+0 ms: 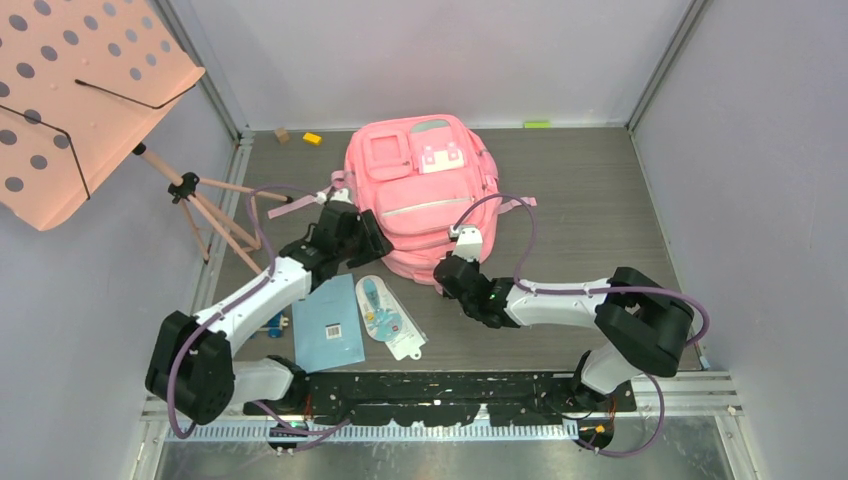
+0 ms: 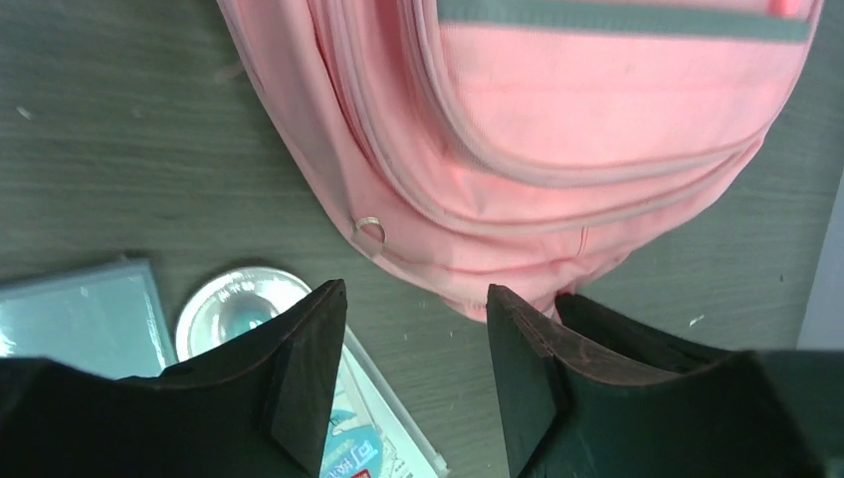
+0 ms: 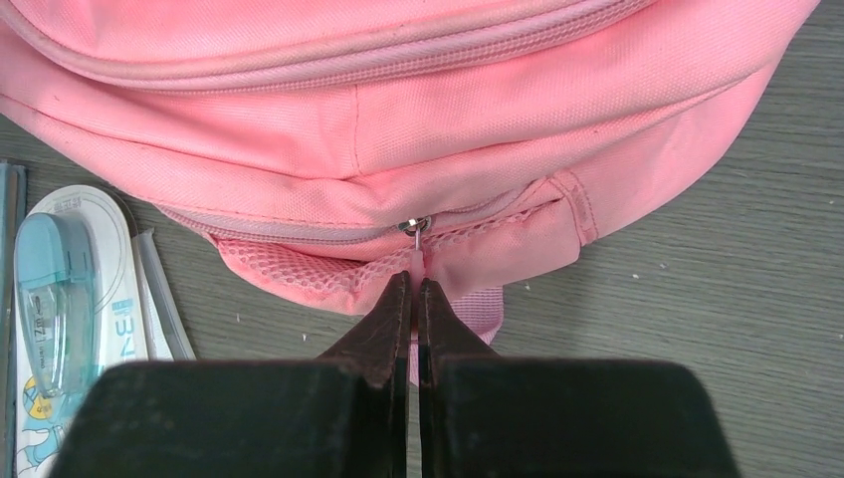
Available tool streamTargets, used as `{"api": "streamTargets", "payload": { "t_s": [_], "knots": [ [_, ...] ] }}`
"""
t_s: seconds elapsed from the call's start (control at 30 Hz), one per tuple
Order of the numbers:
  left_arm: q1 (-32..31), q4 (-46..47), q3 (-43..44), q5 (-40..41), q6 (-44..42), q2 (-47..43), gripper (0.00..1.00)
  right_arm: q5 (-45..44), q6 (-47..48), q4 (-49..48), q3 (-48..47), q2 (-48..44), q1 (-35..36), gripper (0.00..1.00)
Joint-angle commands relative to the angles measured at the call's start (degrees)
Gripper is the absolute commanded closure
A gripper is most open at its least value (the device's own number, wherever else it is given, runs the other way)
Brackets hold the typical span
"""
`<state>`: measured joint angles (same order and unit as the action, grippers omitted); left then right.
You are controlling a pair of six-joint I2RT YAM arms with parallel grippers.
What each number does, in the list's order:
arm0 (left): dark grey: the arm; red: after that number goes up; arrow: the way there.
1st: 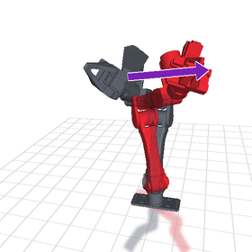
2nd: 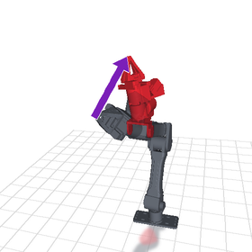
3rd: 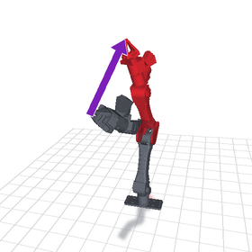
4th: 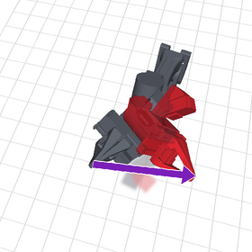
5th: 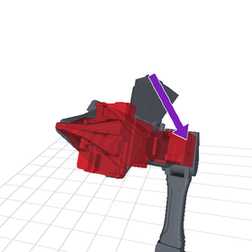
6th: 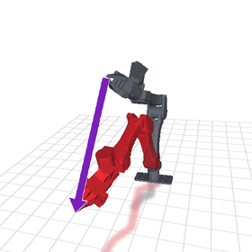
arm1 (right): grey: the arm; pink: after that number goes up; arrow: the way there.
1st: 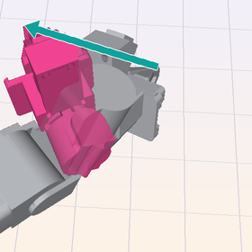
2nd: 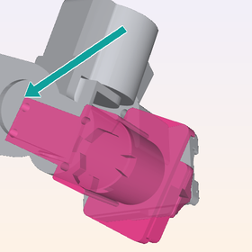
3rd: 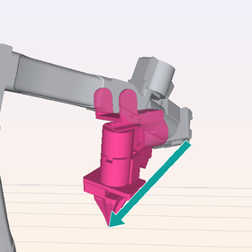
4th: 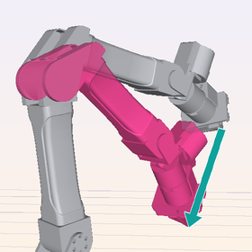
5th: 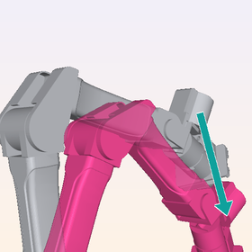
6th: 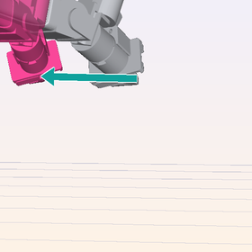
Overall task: Pack the student bag
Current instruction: Zip the student bag at the center of the board.
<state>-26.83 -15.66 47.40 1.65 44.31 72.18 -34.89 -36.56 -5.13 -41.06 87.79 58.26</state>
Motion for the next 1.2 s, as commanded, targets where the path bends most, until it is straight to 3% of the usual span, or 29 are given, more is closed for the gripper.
{"api": "streamTargets", "payload": {
  "t_s": [0.0,0.47,0.5,0.67,0.73,0.9,1.17],
  "knots": [
    [-4.2,7.0,-3.7,2.1,8.2,-0.8,0.43,2.7,0.4,-2.2,-1.7,1.1,0.3,1.0],
    [-5.7,15.2,-4.8,2.4,12.9,9.0,0.39,1.8,0.2,-2.0,-0.6,0.0,0.8,1.0],
    [-5.8,16.3,-4.9,2.2,13.1,9.5,0.43,1.7,0.2,-1.9,-0.6,0.0,0.8,1.0],
    [-5.7,14.7,-4.4,4.6,11.5,9.0,0.87,-1.9,0.7,0.4,-1.1,-0.6,0.8,1.0],
    [-5.5,12.0,-4.2,6.1,9.8,7.0,1.0,-4.7,1.3,3.0,-1.2,-1.4,0.8,1.0],
    [-2.8,5.1,-2.2,4.8,3.1,3.9,1.0,-8.9,3.5,6.7,0.1,-3.6,-0.9,1.0],
    [4.7,-3.5,1.8,-2.7,-6.5,1.2,1.0,-8.6,4.4,8.5,2.8,-8.0,-7.1,1.0]
  ]
}}
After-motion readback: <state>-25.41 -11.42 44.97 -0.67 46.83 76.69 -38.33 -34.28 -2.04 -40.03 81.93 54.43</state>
